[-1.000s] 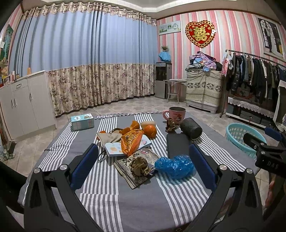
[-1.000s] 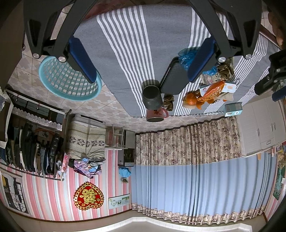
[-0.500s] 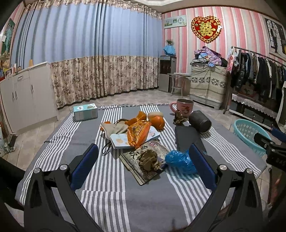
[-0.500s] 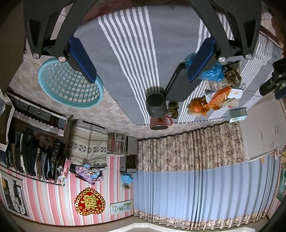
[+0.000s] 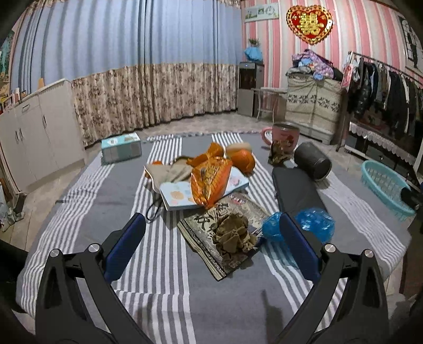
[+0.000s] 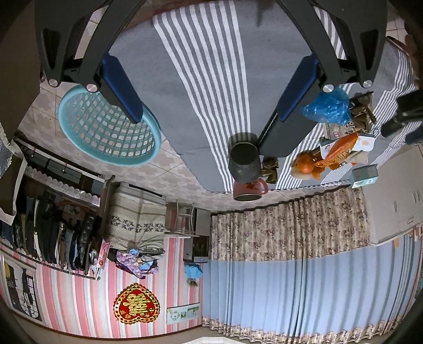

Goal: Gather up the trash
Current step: 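Grasp the blue plastic bag with the right tool and lift it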

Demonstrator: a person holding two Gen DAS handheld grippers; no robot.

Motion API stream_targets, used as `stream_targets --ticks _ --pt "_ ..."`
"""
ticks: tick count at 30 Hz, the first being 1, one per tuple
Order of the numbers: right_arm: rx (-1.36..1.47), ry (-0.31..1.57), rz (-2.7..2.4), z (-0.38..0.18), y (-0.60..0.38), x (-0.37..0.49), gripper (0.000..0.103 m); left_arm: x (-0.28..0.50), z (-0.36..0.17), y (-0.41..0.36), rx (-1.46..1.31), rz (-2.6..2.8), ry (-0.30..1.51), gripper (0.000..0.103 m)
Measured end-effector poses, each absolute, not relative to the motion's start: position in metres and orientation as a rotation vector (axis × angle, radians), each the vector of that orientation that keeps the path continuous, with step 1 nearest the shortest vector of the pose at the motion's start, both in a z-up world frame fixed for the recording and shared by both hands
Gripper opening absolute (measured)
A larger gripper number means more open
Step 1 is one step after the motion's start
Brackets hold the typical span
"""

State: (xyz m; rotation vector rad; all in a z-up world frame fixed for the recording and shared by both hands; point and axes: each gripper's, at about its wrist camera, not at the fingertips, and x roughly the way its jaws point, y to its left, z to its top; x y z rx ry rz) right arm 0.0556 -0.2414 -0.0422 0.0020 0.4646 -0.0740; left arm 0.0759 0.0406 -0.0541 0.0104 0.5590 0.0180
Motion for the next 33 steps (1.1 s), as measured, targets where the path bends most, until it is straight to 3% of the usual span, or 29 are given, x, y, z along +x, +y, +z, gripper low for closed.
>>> stream_targets --ticks 6,9,11,14,17,33 --pt "-0.031 0.457 -0.102 -0.044 -0.24 0.064 0.099 0.098 -0.072 0.041 -0.003 0.003 0.606 0.097" --pt "-0.011 0.483 -0.108 -0.048 -0.243 0.069 0.099 0.106 -0.08 0.037 -0.001 -0.029 0.645 0.089" --pt "-0.02 0.496 -0.115 -0.051 -0.243 0.072 0.099 0.114 -0.087 0.034 -0.001 -0.038 0.679 0.081" --pt "-0.033 0.516 -0.12 -0.056 -0.242 0.076 0.099 0.119 -0.09 0.033 -0.006 -0.073 0.702 0.061" --pt "-0.021 0.545 -0.094 -0.06 -0.239 0.079 0.099 0.119 -0.091 0.032 -0.011 -0.11 0.722 0.035" --pt "-0.004 0.589 0.045 -0.056 -0.173 0.084 0.099 0.107 -0.057 0.079 0.017 -0.037 0.637 0.034"
